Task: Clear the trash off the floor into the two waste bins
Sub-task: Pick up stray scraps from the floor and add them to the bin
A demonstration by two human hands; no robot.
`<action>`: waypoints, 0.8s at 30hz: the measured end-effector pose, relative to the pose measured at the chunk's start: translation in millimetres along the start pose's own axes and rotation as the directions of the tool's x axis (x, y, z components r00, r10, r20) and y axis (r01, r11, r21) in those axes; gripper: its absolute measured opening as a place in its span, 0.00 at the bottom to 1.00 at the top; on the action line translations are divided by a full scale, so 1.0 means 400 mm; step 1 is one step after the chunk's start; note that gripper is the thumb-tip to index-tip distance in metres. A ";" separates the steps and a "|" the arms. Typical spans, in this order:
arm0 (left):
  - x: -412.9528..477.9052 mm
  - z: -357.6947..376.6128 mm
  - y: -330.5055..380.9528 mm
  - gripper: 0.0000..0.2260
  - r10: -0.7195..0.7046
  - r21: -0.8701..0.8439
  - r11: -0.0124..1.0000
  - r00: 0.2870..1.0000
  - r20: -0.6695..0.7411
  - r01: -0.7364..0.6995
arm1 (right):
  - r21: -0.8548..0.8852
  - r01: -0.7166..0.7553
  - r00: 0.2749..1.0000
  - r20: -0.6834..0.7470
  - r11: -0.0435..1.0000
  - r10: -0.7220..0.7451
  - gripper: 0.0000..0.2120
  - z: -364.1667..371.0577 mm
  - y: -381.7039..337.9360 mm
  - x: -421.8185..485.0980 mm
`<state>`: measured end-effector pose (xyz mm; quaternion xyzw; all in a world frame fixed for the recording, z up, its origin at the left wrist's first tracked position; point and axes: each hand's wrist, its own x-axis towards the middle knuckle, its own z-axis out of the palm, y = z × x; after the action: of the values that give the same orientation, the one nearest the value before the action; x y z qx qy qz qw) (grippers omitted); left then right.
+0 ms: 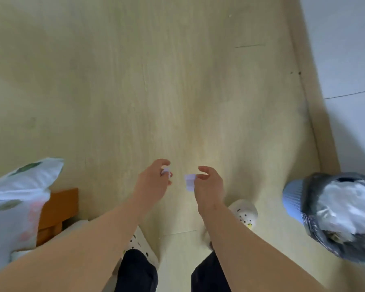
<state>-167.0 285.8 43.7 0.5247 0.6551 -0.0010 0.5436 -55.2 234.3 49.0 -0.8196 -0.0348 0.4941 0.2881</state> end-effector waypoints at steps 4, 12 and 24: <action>-0.100 0.116 0.180 0.04 0.054 -0.013 0.999 0.994 0.092 -0.053 | 0.086 -0.016 0.996 -0.081 0.996 0.023 0.11 -0.209 0.011 -0.021; -0.233 0.551 0.375 0.06 -0.005 0.060 0.998 0.940 0.342 -0.017 | 0.153 -0.135 0.950 -0.259 0.979 0.172 0.12 -0.698 0.151 0.047; -0.210 1.101 0.449 0.07 -0.160 0.329 0.944 0.858 0.488 -0.011 | 0.438 -0.299 0.864 -0.254 0.848 0.435 0.11 -1.083 0.418 0.284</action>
<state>258.0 57.0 25.6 0.5610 0.4995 -0.2668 0.6038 324.1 -55.5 24.6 -0.8112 0.2733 0.3867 0.3431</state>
